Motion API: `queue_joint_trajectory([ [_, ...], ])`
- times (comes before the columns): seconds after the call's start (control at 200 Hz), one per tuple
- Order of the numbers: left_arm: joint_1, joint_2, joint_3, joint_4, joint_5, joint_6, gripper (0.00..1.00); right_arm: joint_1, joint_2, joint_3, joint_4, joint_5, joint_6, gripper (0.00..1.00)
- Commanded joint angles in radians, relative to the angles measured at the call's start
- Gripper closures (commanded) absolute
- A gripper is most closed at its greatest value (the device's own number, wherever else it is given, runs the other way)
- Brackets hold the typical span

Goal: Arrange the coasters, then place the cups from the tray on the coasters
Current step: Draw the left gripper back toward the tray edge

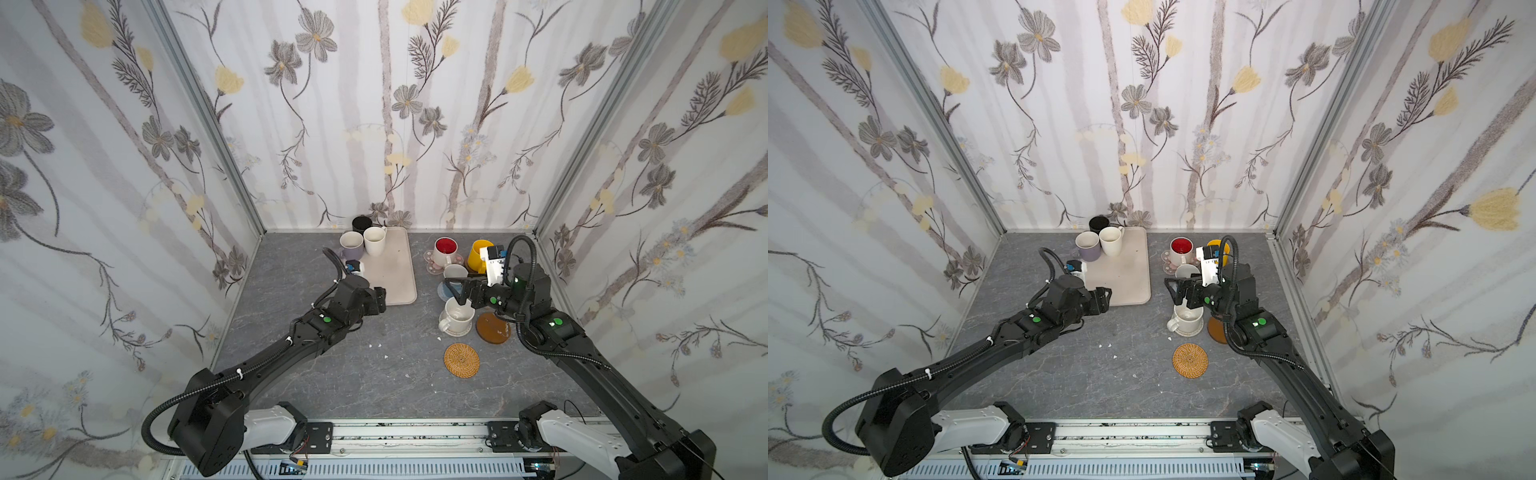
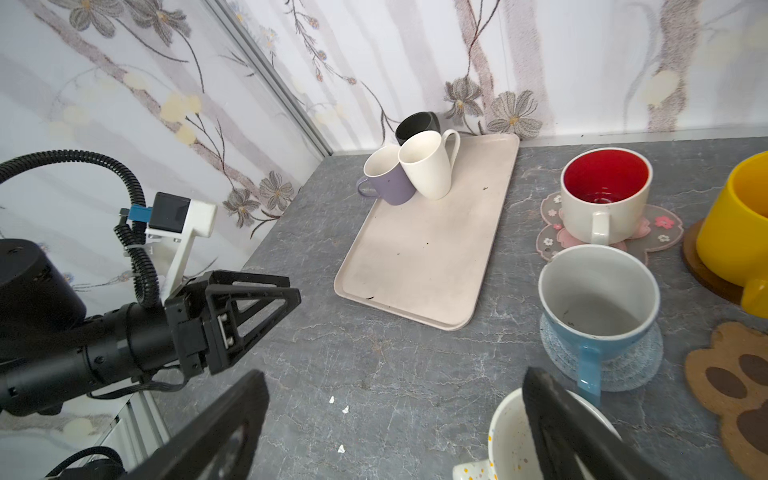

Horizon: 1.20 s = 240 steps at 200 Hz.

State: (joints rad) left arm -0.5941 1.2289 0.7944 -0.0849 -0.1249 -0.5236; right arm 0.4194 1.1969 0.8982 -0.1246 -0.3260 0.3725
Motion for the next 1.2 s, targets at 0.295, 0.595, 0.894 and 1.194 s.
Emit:
queue_joint_trajectory([
  [0.295, 0.232, 0.170, -0.057, 0.014, 0.011, -0.095, 0.49, 0.064, 0.099, 0.042, 0.105, 0.005, 0.019, 0.05],
  [0.595, 0.290, 0.383, 0.104, 0.034, 0.015, -0.057, 0.55, 0.063, 0.083, -0.002, 0.137, -0.015, 0.010, 0.04],
  [0.894, 0.362, 0.567, 0.232, 0.130, 0.170, 0.027, 0.57, 0.061, 0.053, -0.042, 0.147, -0.026, -0.014, 0.03],
  [1.194, 0.418, 0.689, 0.285, 0.146, 0.205, 0.012, 0.68, 0.061, 0.040, -0.054, 0.165, -0.033, -0.018, 0.03],
])
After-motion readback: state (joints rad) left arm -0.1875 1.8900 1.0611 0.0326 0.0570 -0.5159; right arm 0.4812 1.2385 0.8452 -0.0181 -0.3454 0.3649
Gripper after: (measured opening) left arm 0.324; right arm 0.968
